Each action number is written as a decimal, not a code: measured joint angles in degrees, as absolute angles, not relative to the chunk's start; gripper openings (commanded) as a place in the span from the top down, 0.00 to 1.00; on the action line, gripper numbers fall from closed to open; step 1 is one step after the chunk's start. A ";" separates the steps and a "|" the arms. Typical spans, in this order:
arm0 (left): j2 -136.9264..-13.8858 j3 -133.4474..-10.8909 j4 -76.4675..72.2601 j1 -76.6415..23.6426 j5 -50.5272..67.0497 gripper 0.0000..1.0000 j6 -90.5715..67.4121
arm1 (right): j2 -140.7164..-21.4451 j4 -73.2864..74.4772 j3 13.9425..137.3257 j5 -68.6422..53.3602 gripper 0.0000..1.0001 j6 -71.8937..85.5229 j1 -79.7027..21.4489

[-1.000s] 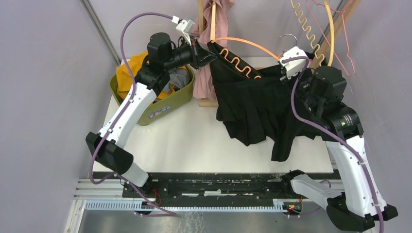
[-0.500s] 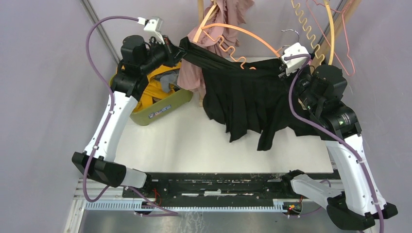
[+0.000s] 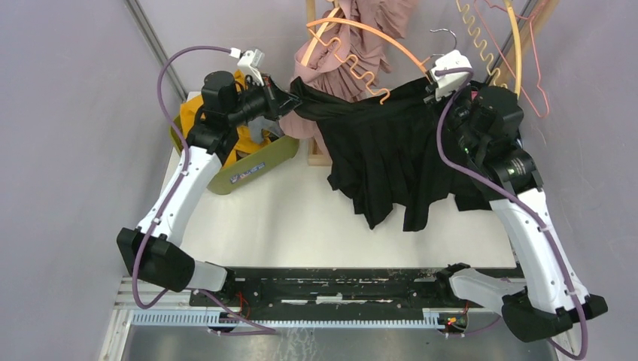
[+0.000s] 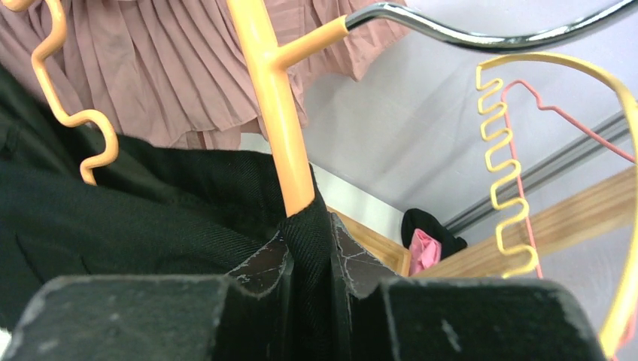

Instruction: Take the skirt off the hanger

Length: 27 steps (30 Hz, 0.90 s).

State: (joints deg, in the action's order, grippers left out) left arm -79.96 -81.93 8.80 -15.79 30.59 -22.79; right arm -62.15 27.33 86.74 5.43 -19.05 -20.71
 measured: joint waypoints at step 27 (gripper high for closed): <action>-85.62 -88.27 8.12 -23.59 41.89 0.08 -19.99 | -73.43 19.16 92.68 1.54 0.99 -14.15 -20.45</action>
State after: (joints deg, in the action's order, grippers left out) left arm -85.62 -88.27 8.12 -23.59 41.89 -19.99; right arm -73.43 19.16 92.68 1.54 -14.15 -20.45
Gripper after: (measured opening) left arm 0.808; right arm 0.188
